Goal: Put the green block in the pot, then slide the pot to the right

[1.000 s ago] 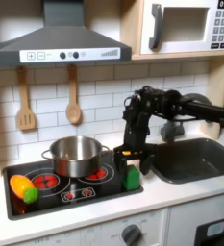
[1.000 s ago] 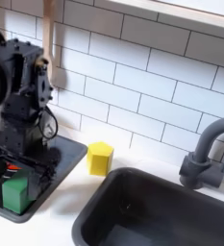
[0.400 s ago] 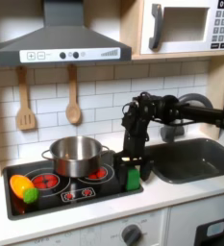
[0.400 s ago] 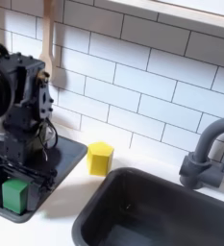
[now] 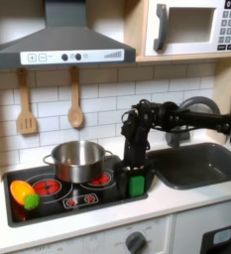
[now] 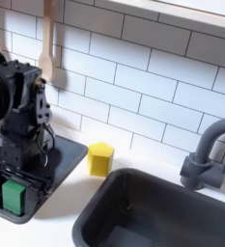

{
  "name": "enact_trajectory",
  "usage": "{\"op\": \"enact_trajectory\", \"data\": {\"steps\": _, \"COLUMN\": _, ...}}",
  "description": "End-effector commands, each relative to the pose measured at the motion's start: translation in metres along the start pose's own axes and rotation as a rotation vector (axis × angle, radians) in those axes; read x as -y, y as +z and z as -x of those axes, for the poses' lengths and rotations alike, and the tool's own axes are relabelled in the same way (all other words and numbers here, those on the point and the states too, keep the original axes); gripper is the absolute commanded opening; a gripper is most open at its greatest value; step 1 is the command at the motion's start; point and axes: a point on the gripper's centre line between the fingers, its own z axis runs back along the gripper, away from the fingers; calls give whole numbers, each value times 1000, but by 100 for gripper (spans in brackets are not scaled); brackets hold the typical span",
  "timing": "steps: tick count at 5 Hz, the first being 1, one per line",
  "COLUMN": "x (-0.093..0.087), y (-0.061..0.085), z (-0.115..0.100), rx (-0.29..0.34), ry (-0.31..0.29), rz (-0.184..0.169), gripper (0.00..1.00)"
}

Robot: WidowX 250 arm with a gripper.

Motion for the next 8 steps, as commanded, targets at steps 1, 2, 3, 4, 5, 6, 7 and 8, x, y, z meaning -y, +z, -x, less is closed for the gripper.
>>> {"op": "enact_trajectory", "data": {"steps": 1, "x": 2, "y": -5, "z": 0, "rx": -16, "ry": -13, "rz": 11, "gripper": 100}}
{"op": "enact_trajectory", "data": {"steps": 2, "x": 3, "y": -6, "z": 3, "rx": -19, "ry": -19, "rz": 14, "gripper": 100}}
{"op": "enact_trajectory", "data": {"steps": 3, "x": 3, "y": -7, "z": 1, "rx": -10, "ry": -18, "rz": 15, "gripper": 100}}
{"op": "enact_trajectory", "data": {"steps": 4, "x": 3, "y": -5, "z": -1, "rx": 0, "ry": -13, "rz": 14, "gripper": 0}}
{"op": "enact_trajectory", "data": {"steps": 5, "x": 3, "y": -4, "z": 1, "rx": -2, "ry": -15, "rz": 10, "gripper": 0}}
{"op": "enact_trajectory", "data": {"steps": 6, "x": 4, "y": -5, "z": 4, "rx": -1, "ry": -20, "rz": 9, "gripper": 0}}
{"op": "enact_trajectory", "data": {"steps": 7, "x": 4, "y": -1, "z": 5, "rx": 15, "ry": -20, "rz": 9, "gripper": 0}}
{"op": "enact_trajectory", "data": {"steps": 8, "x": 4, "y": 6, "z": 5, "rx": 35, "ry": -14, "rz": 14, "gripper": 0}}
